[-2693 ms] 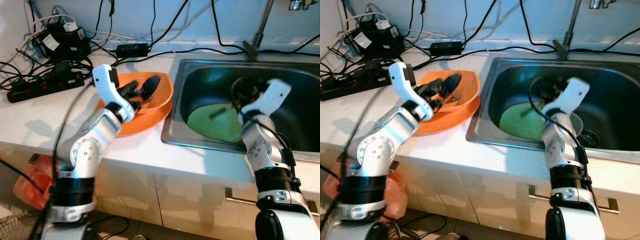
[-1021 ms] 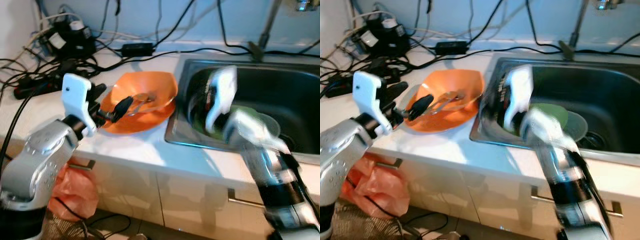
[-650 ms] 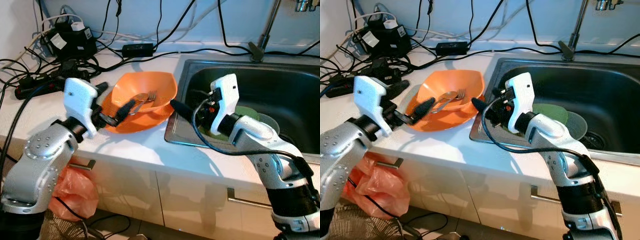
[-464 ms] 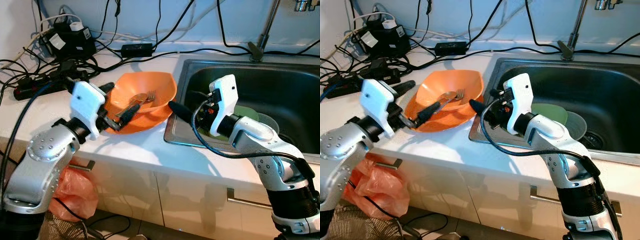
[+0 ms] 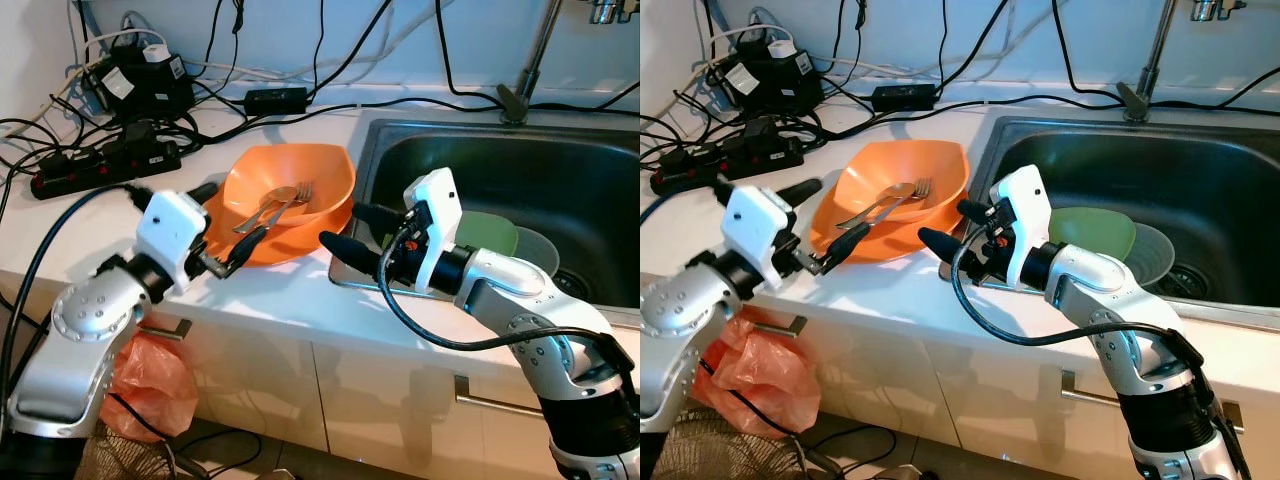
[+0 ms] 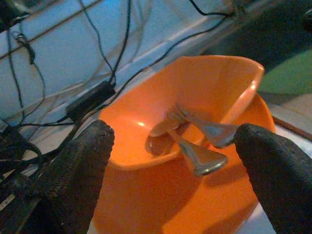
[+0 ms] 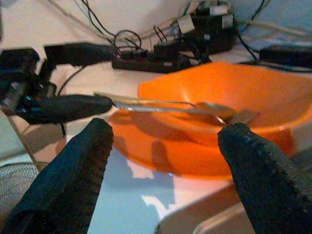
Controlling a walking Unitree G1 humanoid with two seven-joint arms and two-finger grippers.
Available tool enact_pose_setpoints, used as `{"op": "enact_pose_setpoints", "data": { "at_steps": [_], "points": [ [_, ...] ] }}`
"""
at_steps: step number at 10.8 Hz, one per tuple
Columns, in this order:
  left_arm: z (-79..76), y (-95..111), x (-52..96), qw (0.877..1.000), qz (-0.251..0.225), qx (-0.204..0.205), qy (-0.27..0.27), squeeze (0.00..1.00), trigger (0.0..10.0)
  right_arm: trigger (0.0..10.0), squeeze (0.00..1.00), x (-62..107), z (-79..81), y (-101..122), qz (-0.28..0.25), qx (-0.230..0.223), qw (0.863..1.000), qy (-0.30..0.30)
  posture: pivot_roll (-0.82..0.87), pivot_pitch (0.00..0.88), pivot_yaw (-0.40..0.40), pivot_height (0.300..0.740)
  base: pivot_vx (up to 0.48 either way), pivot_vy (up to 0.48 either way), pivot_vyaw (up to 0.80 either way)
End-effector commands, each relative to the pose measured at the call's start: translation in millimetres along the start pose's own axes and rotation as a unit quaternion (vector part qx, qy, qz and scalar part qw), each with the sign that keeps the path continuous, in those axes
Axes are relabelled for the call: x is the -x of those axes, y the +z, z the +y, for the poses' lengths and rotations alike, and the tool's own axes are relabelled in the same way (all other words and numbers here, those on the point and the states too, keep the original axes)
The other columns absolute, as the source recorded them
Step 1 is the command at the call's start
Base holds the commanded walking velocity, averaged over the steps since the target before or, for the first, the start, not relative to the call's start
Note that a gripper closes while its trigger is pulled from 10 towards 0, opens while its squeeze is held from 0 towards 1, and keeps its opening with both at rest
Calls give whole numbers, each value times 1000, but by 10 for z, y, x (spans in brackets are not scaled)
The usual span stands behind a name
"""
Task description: Kitchen organization
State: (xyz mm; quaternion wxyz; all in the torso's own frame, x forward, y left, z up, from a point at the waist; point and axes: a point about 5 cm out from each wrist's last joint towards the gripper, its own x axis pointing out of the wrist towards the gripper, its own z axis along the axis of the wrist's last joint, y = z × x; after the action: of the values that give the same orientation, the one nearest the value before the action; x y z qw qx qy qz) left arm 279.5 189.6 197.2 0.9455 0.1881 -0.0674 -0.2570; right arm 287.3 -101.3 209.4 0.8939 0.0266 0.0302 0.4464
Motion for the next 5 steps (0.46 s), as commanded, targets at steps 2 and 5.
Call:
{"op": "enact_pose_setpoints", "data": {
  "at_steps": [2,5],
  "points": [
    [100,49,-39,996,-29,30,78,0,10000,10000,0,4,2,102,-40,3,999,-21,116,31,101,740,0,0,0],
    [-55,45,-128,984,-51,86,146,0,10000,10000,0,-21,7,90,-50,-15,998,-43,90,28,80,740,0,0,0]
  ]
}}
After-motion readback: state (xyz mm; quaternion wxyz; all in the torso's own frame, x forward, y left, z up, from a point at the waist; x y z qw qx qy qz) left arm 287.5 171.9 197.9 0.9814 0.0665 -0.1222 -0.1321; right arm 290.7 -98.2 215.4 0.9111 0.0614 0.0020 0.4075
